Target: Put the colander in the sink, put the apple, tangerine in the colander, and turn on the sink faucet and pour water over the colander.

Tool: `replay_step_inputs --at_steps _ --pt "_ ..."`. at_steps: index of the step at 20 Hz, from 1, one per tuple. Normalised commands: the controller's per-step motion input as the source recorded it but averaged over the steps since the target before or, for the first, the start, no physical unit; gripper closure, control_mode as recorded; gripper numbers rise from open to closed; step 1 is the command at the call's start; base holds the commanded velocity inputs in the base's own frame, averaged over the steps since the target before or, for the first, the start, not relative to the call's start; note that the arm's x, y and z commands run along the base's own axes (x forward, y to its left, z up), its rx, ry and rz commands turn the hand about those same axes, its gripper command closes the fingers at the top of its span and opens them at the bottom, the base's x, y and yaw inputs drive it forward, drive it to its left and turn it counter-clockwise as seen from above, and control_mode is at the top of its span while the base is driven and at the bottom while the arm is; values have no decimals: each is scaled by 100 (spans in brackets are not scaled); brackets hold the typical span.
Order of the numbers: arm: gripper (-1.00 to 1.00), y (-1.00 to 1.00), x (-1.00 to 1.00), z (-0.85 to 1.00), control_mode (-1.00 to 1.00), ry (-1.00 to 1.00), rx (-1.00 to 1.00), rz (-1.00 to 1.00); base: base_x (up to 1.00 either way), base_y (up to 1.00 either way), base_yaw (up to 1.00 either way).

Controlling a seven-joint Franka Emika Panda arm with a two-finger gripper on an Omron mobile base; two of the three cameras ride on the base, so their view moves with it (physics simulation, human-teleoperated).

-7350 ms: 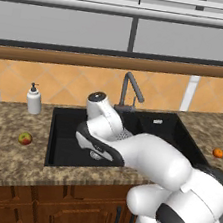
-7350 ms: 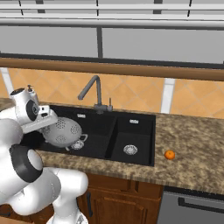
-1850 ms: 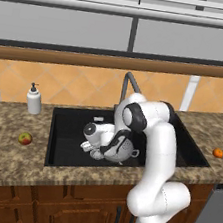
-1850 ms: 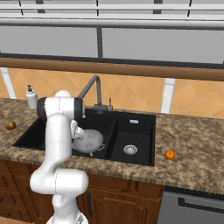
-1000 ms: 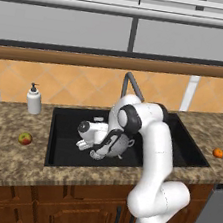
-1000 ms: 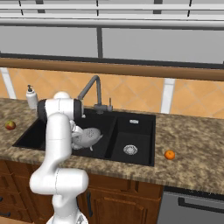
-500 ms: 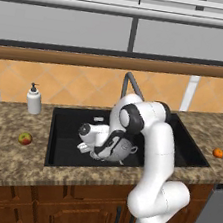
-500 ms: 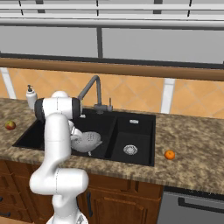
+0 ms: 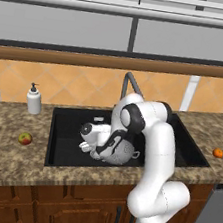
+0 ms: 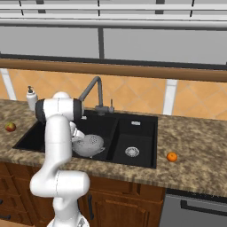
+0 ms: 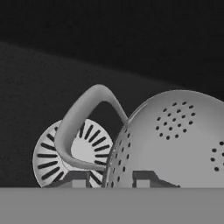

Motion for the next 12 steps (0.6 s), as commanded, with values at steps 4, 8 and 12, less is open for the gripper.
replay_step_inputs --at_steps 4,8,12 --pt "-100 0 8 26 -100 0 0 0 0 0 0" --pt "-100 0 0 48 -100 0 0 -3 0 0 0" --pt "-100 0 -19 61 -100 0 0 -7 0 0 0"
